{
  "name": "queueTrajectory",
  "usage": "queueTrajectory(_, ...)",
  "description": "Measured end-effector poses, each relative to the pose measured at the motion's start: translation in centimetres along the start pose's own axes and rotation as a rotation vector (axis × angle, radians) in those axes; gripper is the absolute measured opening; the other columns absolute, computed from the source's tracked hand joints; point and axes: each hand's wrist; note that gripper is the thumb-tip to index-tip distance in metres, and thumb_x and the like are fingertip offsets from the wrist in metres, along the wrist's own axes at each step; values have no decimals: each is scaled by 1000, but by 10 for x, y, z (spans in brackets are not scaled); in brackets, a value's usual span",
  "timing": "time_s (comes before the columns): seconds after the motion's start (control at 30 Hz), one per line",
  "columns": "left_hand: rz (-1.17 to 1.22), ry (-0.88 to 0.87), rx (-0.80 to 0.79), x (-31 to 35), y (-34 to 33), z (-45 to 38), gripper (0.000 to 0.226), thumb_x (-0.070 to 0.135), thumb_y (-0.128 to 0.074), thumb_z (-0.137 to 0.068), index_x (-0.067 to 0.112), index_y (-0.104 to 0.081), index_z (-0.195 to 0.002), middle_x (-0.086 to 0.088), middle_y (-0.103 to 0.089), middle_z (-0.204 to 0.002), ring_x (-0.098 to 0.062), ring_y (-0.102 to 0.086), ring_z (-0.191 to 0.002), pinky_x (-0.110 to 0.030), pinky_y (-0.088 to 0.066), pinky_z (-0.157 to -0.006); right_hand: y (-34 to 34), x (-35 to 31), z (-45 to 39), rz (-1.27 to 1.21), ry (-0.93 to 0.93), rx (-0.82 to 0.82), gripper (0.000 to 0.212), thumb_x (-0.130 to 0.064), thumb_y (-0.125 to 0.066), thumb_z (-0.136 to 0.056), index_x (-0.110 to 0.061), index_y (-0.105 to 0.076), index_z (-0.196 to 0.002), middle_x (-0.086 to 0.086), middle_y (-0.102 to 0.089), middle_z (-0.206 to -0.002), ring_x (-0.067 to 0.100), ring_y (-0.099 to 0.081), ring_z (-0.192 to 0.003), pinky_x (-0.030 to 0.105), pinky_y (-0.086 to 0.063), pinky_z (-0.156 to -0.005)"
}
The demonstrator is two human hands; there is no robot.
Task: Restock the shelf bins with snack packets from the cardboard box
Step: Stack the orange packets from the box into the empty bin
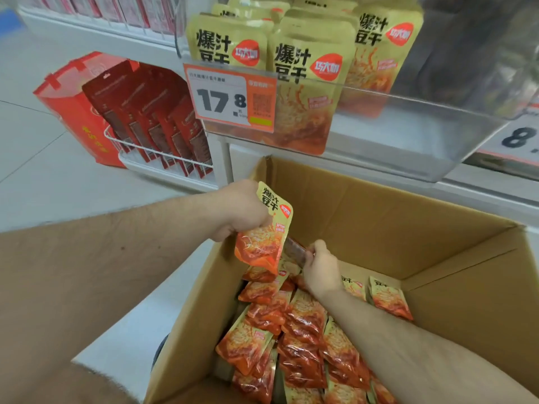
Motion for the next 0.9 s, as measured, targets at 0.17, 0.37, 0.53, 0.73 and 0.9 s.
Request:
queueTrajectory(0.17, 251, 109, -89, 4, 7, 8, 25, -8, -48, -95, 1, -54, -117, -21, -67, -113, -33, -68, -97, -44, -56, -80, 70, -26, 43, -226, 122, 183, 4, -16, -40, -104, -13, -44, -104, 6, -61, -133, 29, -60, -111, 26, -42, -83)
queueTrajectory(0.37, 503, 170, -214, 18, 1, 40, 28, 13, -33, -106, 3, -58, -114, -18, -71, -96, -30, -69, -79, -42, -57, -66, 114, -44, 96, -185, 604, 282, 11, -20, -40, -100, -30, -36, -97, -22, -40, -146, 26, -29, -142, 10, -20, -114)
queueTrajectory(0.53, 607, 95, -293, 33, -14, 57, 47, 44, -40, -105, 6, -65, -116, -18, -73, -108, -28, -72, -82, -37, -58, -64, 125, -58, 113, 17, 831, 279, 8, -14, -42, -94, -20, -41, -98, 8, -53, -142, 28, -51, -128, 40, -20, -120)
queueTrajectory(0.73, 469, -170, -153, 34, -20, 71, 25, -8, -60, -91, 3, -65, -112, -18, -73, -101, -32, -71, -87, -48, -58, -80, 152, -77, 129, 114, 823, 266, 20, -20, -51, -86, -22, -44, -106, 12, -55, -140, 16, -48, -131, 48, -24, -119)
queueTrajectory(0.9, 385, -379, -99, 42, -13, 84, 34, -3, -64, -90, 21, -60, -114, -4, -75, -105, -25, -70, -100, -49, -55, -91, 189, -107, 127, -168, 339, 300, 53, -32, -69, -84, -23, -45, -130, -13, -59, -104, 4, -53, -76, 21, -42, -74)
Point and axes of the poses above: each hand's wrist, its own z-axis away from the middle knuckle, its own y-axis out of the back of the hand, x = y × z
